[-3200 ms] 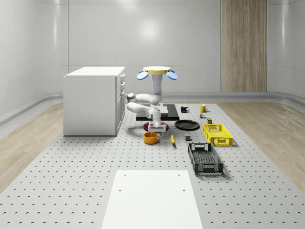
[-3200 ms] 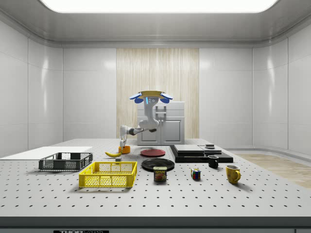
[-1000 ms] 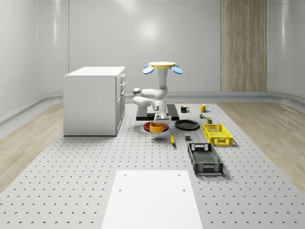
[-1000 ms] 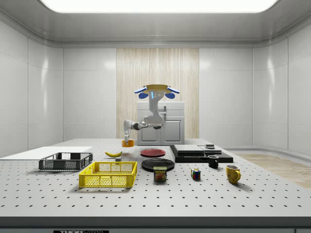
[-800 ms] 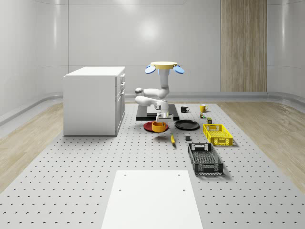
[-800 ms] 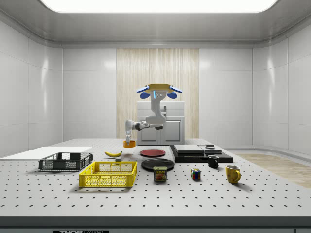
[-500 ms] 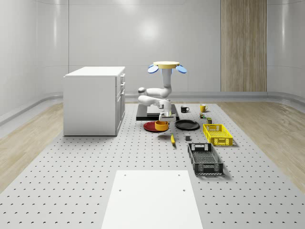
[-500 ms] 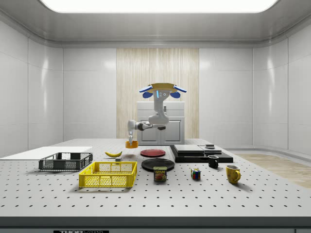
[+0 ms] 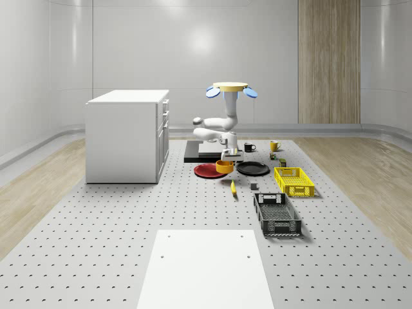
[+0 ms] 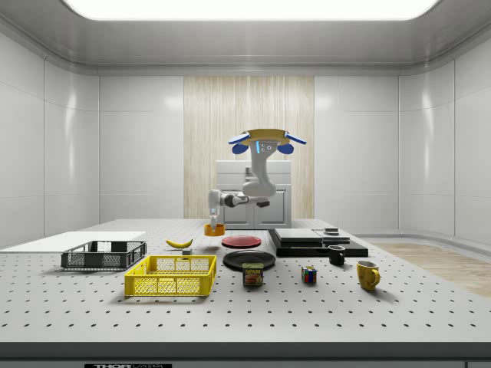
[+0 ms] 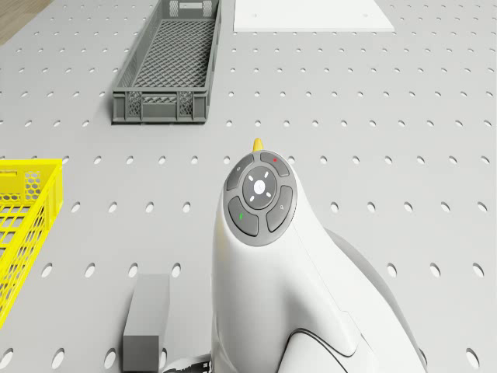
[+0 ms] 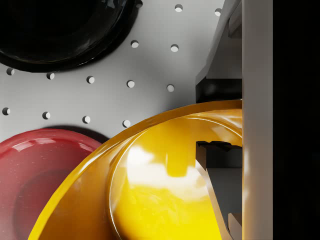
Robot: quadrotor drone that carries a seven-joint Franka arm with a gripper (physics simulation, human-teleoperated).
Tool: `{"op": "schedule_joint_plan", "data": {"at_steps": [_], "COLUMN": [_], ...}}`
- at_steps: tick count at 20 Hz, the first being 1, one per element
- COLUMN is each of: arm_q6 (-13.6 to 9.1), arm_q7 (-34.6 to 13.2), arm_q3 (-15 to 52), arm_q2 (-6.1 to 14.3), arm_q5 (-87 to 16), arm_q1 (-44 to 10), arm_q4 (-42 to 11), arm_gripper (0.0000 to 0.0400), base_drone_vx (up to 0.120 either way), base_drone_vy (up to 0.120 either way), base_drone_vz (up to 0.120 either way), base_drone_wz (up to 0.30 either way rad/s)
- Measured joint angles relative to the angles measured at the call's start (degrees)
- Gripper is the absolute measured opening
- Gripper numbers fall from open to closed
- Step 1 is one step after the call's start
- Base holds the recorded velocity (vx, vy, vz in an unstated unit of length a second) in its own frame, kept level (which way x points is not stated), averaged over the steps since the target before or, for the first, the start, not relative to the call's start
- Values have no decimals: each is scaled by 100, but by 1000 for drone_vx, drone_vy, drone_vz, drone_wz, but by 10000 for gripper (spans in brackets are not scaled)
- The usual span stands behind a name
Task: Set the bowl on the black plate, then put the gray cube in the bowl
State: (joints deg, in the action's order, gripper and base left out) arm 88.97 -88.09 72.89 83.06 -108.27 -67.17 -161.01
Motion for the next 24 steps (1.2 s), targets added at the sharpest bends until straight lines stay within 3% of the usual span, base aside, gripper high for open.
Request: {"op": "schedule_joint_plan", "data": {"at_steps": [10,24], "arm_q6": [-214,-712], "arm_q7": [116,339], "arm_q3": [-38,-146], "arm_q2": [-236,-786], "arm_q5": [-105,-369], "arm_q1": [91,307], "arm_q4": [-14,-52], "arm_gripper": [109,109], "base_drone_vx": [-120,-120], "base_drone_vy": [120,120], "base_drone_vz": [0,0], "base_drone_wz": [0,0]}}
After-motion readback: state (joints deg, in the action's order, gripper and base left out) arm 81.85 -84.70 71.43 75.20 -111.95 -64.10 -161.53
